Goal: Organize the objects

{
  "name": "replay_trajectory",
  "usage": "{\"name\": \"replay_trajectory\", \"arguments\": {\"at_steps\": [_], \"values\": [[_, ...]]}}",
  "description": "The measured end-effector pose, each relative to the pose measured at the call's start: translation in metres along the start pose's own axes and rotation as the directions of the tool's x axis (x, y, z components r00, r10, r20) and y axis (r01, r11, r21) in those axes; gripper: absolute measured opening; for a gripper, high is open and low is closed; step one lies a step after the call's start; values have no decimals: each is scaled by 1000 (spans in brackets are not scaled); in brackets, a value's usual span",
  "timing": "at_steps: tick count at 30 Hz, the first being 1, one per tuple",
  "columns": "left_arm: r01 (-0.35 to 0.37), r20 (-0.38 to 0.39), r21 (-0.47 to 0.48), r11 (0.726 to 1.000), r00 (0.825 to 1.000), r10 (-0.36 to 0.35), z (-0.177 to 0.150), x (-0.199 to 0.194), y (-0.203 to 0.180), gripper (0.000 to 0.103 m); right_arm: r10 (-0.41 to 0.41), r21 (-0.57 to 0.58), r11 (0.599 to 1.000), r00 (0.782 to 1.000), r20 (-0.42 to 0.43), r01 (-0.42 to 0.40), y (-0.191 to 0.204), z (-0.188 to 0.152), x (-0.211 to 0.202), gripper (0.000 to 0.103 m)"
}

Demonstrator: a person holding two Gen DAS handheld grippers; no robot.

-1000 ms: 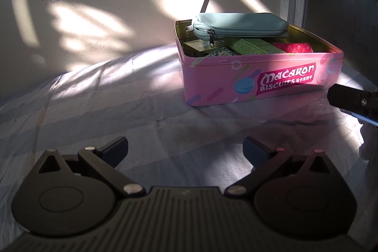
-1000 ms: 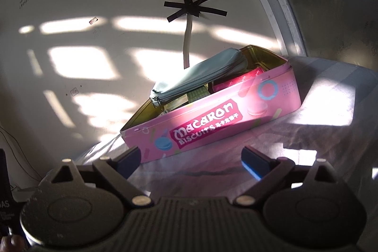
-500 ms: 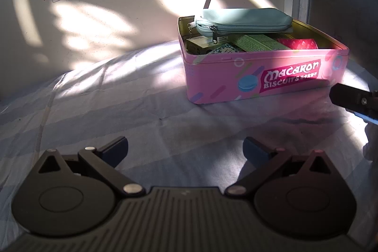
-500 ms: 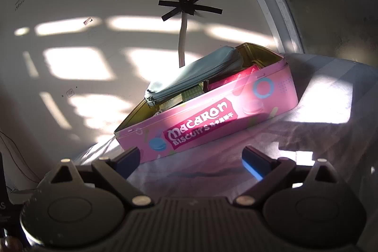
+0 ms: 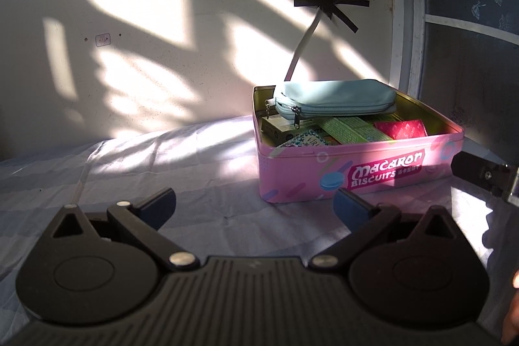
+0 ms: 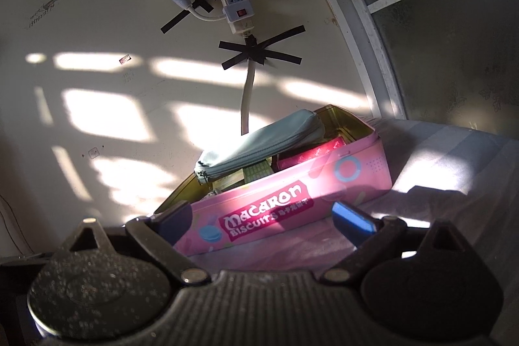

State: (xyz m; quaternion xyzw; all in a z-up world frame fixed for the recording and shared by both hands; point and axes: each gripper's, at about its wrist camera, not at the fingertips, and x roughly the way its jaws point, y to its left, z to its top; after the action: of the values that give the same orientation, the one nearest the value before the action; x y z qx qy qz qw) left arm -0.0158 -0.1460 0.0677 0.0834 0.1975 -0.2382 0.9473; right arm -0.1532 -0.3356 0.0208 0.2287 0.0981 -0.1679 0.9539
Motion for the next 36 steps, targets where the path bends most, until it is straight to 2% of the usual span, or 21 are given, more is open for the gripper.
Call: {"name": "replay_trajectory", "arguments": {"at_steps": [6, 10, 13, 16, 21, 36], "values": [[-44, 96, -17, 999, 994, 46, 7, -17, 3, 103, -1, -27, 1000, 999, 54, 2, 5, 3, -8, 97], [-62, 99, -21, 998, 993, 64, 10, -20, 4, 103, 1, -28, 1000, 999, 50, 1, 5, 3, -8, 97], [-116, 83, 13, 993, 990, 115, 6, -19, -1, 103, 2, -26, 1000, 999, 44, -1, 5, 2, -7, 97], [-102, 47, 24, 994, 994, 101, 3, -15, -1, 103, 5, -27, 1000, 999, 40, -4, 6, 2, -7, 98], [-70, -55, 28, 997, 996, 72, -2, -3, -1, 103, 7, -16, 1000, 1000, 19, -6, 4, 0, -4, 98], [-38, -225, 30, 999, 973, 44, -16, 19, -2, 103, 34, -8, 999, 992, -118, -35, 1, -9, 15, 100]]}}
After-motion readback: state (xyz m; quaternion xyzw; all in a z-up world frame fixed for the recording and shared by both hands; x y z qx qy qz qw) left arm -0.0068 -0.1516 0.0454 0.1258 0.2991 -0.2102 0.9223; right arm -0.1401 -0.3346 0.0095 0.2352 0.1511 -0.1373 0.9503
